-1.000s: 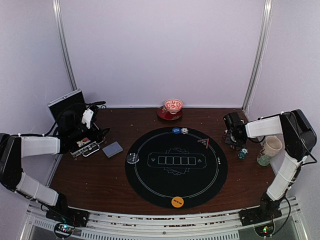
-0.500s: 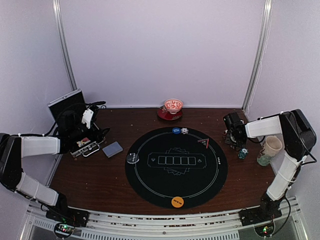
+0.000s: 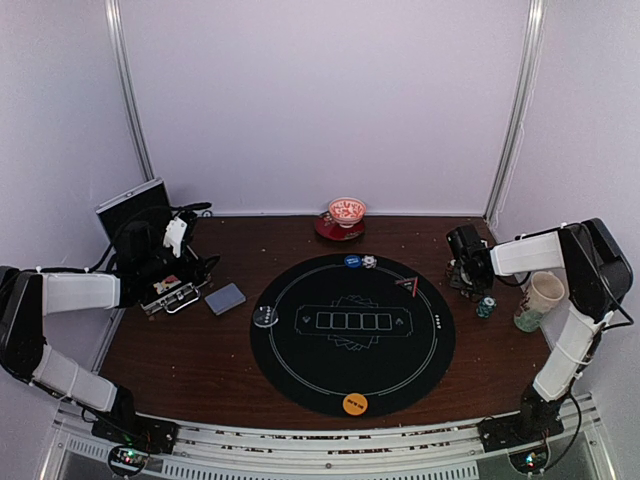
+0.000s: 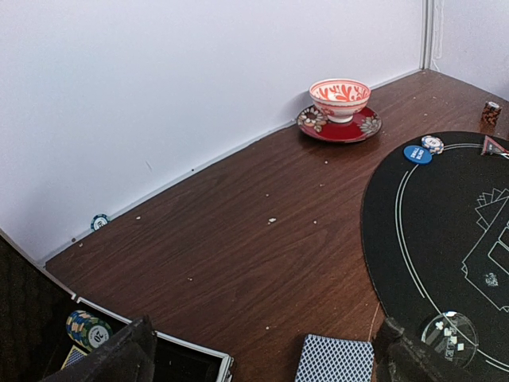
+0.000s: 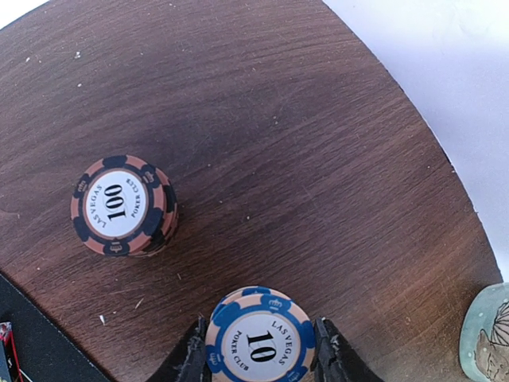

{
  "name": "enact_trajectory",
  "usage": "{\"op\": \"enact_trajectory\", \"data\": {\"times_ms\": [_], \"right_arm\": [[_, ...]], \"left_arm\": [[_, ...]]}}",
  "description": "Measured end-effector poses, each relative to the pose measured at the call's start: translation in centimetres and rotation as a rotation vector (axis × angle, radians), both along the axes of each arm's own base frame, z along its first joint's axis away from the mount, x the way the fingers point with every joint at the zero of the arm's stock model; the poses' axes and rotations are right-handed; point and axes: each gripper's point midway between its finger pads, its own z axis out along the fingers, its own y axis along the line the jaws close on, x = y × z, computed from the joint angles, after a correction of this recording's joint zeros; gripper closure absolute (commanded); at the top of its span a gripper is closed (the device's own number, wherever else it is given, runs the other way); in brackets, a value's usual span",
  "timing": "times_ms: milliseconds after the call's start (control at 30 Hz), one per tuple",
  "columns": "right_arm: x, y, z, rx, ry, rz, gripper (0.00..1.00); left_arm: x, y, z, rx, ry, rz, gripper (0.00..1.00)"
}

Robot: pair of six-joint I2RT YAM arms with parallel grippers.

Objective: Distribute texas hold em gaming equipment
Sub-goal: Pick up the pile of poker chips from the pile of poker chips, then place the poker chips pile in the big blind area.

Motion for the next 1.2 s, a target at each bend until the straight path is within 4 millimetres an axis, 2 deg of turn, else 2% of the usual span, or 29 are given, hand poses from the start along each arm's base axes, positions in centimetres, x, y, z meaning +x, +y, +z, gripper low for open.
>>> {"op": "enact_trajectory", "data": {"times_ms": [233, 500, 633, 733, 900, 1100, 1200], "right_arm": [[-0.1, -0.1, 0.2, -0.004, -0.001, -0.002, 0.73], [-0.1, 0.0, 1.1, 0.001, -0.026, 0.000, 0.73], [-0.1, 0.6, 1.6, -0.005, -0.034, 0.018, 0.73], [-0.1, 1.8, 2.3, -0.011, -0.049, 0.053, 0.74], [-0.5, 7.1, 4.0, -0.027, -0.077, 0.200, 0.74], [-2.0, 16.7, 6.7, -0.029, -0.115, 0.462, 0.75], [-3.9, 21.2, 7.4, -0.023, -0.122, 0.599, 0.75]], "left_arm": [[0.0, 0.0, 0.0, 0.000, 0.000, 0.000, 0.02], [0.0, 0.0, 0.0, 0.000, 0.000, 0.000, 0.02], [0.0, 0.0, 0.0, 0.000, 0.000, 0.000, 0.02], [0.0, 0.0, 0.0, 0.000, 0.000, 0.000, 0.02], [0.0, 0.0, 0.0, 0.001, 0.000, 0.003, 0.02], [0.1, 0.1, 0.0, 0.002, 0.000, 0.006, 0.02], [0.1, 0.1, 0.0, 0.003, 0.000, 0.008, 0.02]]}}
